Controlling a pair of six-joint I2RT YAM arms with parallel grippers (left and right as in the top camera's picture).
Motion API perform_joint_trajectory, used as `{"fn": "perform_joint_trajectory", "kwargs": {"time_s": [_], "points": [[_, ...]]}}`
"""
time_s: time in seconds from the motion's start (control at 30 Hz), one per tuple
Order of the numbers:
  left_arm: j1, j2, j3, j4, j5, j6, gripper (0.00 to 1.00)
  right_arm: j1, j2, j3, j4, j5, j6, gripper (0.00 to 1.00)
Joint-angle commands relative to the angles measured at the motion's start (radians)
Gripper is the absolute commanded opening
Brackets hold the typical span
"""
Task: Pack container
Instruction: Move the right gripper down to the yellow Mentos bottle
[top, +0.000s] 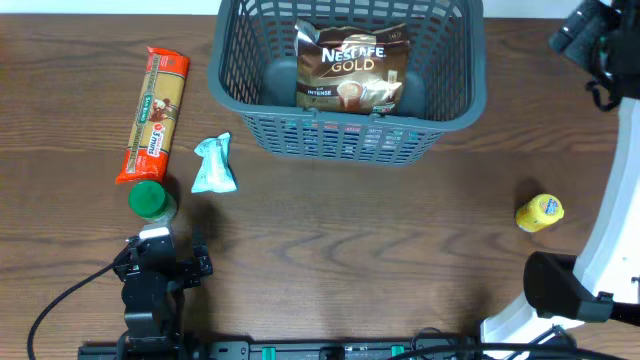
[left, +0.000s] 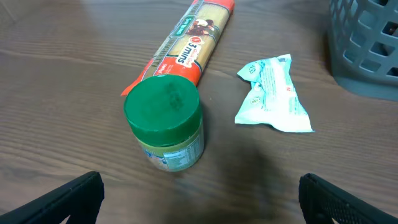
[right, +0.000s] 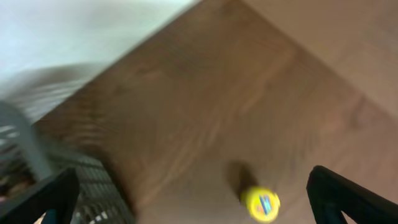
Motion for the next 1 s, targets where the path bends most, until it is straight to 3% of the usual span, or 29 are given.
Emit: {"fn": "perform_joint_trajectory", "kwargs": {"time_s": [0.0,0.27,0.6,0.97], "points": [[0.004,-0.006,-0.017,0.002,-0.002,0.017,0.98,-0.047,-0.001,-0.023,-0.047,-0.012,0.189,0.99],[0.004,-0.006,-0.017,0.002,-0.002,0.017,0.99,-0.124,-0.001,-0.131,-0.102,-0.031,0.288,0.99],[0.004,-0.006,-0.017,0.002,-0.002,0.017,0.99,-0.180,-0.001,-0.394,-0.096,-0.031,0.420,0.99],[0.004,-0.006,-0.017,0.002,-0.002,0.017,0.99,-0.234,-0.001,-0.718,0.048,-0.031,0.517,0.99]]}}
